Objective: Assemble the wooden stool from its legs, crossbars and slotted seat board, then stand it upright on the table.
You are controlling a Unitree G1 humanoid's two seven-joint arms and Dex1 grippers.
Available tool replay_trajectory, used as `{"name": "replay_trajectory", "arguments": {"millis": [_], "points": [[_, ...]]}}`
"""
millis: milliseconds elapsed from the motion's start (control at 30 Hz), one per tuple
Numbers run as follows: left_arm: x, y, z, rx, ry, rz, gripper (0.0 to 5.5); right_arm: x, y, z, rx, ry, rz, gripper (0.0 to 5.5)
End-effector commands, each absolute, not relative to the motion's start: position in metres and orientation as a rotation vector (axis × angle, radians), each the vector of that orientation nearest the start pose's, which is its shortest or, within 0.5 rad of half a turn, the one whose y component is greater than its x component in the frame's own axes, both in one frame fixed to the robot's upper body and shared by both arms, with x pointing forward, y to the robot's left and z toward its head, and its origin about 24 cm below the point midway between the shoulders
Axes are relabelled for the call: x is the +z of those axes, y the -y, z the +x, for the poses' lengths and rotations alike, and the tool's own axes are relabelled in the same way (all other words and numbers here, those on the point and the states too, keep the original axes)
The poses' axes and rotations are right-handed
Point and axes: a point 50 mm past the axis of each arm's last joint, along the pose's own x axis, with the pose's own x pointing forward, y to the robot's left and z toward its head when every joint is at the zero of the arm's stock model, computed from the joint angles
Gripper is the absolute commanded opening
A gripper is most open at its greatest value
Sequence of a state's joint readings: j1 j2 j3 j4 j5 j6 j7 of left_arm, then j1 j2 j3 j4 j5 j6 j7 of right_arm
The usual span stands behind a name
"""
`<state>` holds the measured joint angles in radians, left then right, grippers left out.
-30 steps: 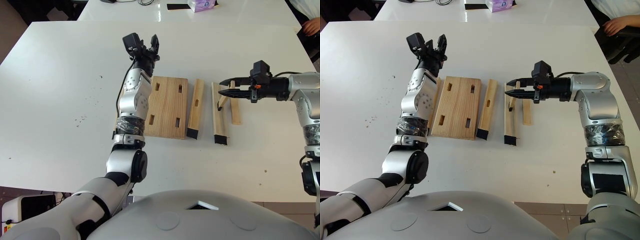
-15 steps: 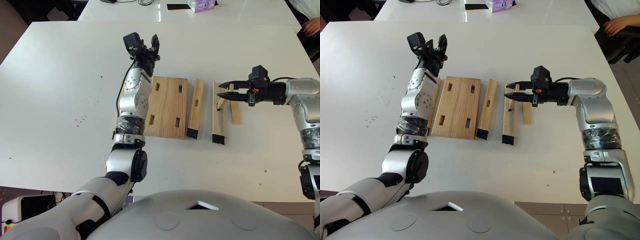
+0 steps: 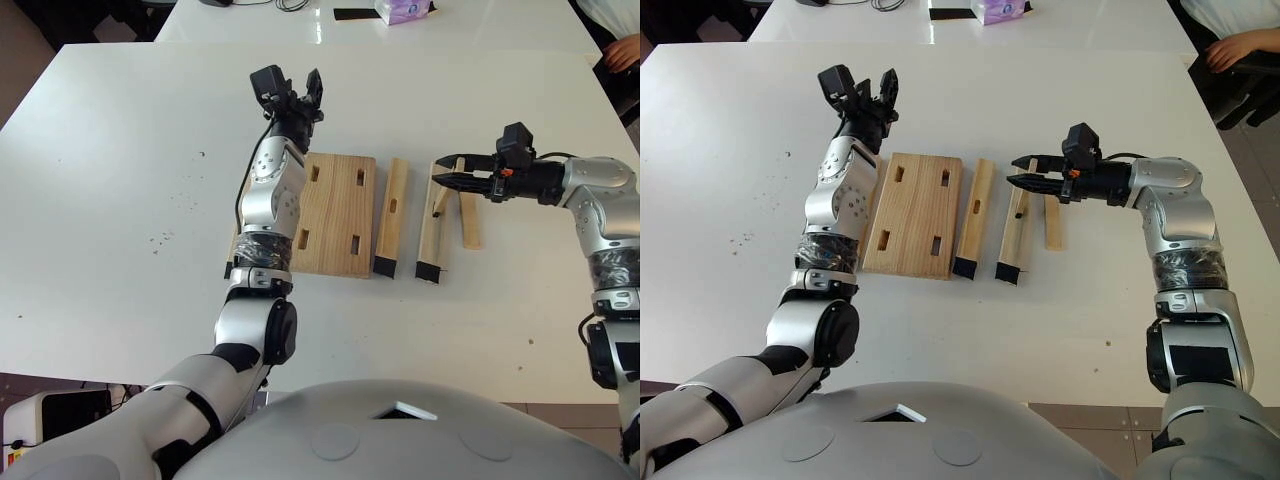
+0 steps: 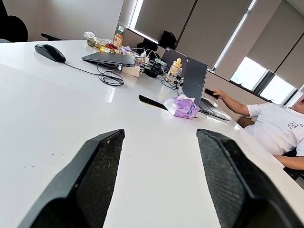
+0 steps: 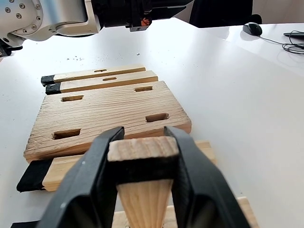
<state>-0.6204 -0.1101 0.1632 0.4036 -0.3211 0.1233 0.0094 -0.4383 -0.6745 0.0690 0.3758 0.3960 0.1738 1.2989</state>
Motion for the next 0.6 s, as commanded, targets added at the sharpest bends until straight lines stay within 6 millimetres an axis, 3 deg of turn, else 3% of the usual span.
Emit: {"name": "replay_trajectory", "arguments": {"millis": [33, 133, 167, 367, 600], "points": [[0.118, -0.097, 0.359, -0.128, 0.037, -0.449, 2.83, 0.051, 0.242, 0.274, 1.114, -0.521, -0.116, 1.33], [0.117, -0.098, 0.358, -0.127, 0.035, -0.447, 2.83, 0.06, 0.24, 0.279, 1.095, -0.436, -0.116, 1.33], [0.117, -0.099, 0.358, -0.122, 0.035, -0.448, 2.83, 0.066, 0.239, 0.282, 1.095, -0.39, -0.113, 1.71], [0.117, -0.106, 0.356, -0.097, 0.043, -0.448, 2.83, 0.109, 0.237, 0.296, 1.035, -0.187, -0.023, 2.61], [0.118, -0.111, 0.349, -0.048, 0.066, -0.447, 2.83, 0.132, 0.232, 0.276, 1.116, -0.205, -0.076, 2.64]]}}
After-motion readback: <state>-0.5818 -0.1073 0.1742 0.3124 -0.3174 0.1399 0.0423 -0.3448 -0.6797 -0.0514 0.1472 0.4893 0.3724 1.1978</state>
